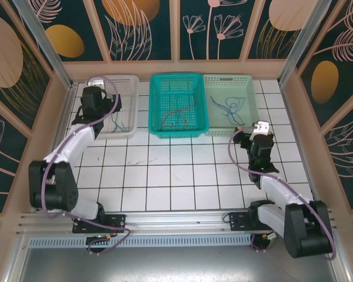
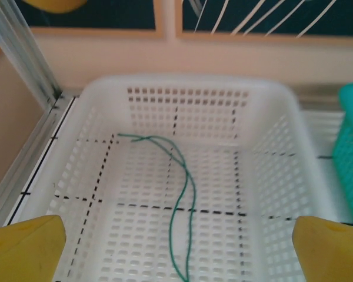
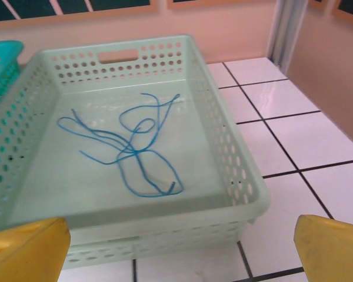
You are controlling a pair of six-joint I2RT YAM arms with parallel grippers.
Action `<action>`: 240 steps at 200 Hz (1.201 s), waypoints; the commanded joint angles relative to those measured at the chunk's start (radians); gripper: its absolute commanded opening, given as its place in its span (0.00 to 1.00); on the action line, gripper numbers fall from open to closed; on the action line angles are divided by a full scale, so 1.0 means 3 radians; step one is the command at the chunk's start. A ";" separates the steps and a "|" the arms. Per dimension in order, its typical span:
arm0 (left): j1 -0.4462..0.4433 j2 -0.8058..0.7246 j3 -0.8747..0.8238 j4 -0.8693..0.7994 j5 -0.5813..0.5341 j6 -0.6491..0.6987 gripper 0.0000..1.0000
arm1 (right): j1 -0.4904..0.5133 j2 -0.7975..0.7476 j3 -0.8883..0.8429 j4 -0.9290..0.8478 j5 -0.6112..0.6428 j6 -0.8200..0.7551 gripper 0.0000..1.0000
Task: Untangle the cables
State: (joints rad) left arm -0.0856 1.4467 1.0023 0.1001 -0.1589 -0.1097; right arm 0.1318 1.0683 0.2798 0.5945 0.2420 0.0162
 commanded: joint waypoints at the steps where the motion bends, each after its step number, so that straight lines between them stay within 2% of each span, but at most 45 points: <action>1: 0.0012 -0.0211 -0.0447 0.0726 0.0304 -0.0127 0.98 | -0.0084 0.0330 -0.0158 0.1185 0.0039 -0.0177 0.97; 32: 0.0005 -0.0520 -0.1029 0.1297 0.0248 -0.0102 0.98 | -0.0198 0.0914 -0.0174 0.1674 -0.0110 -0.0160 0.94; 55: 0.0004 -0.0610 -0.1279 0.1487 0.0101 -0.0073 0.99 | -0.0224 0.1215 -0.0136 0.1863 -0.0192 -0.0146 0.92; 76: 0.0004 -0.0655 -0.1535 0.1753 -0.0084 0.0059 0.99 | -0.0230 0.1339 -0.0179 0.2069 -0.0208 -0.0156 0.93; 107: 0.0004 -0.0752 -0.2018 0.2432 -0.0087 0.0227 0.99 | -0.0346 0.1391 -0.0166 0.2080 -0.0386 -0.0073 0.93; 135: 0.0004 -0.0640 -0.2093 0.2514 -0.0180 0.0304 0.99 | -0.0389 0.1624 -0.0287 0.2526 -0.0546 -0.0103 0.96; 146: 0.0004 -0.0588 -0.2127 0.2562 -0.0165 0.0280 0.99 | -0.0436 0.1544 -0.0213 0.2246 -0.0624 -0.0046 0.97; 196: 0.0019 -0.0230 -0.2333 0.3173 -0.0206 0.0295 0.99 | -0.0504 0.1568 -0.0171 0.2199 -0.0740 -0.0023 0.99; 240: 0.0040 0.0026 -0.2410 0.3474 -0.0136 0.0296 0.99 | -0.0536 0.1572 -0.0155 0.2170 -0.0781 0.0002 0.99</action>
State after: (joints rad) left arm -0.0845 1.4399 0.3126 1.0256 -0.1955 -0.0299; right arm -0.0208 1.5345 0.2161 1.2232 0.0452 -0.0051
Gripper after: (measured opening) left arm 0.988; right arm 0.987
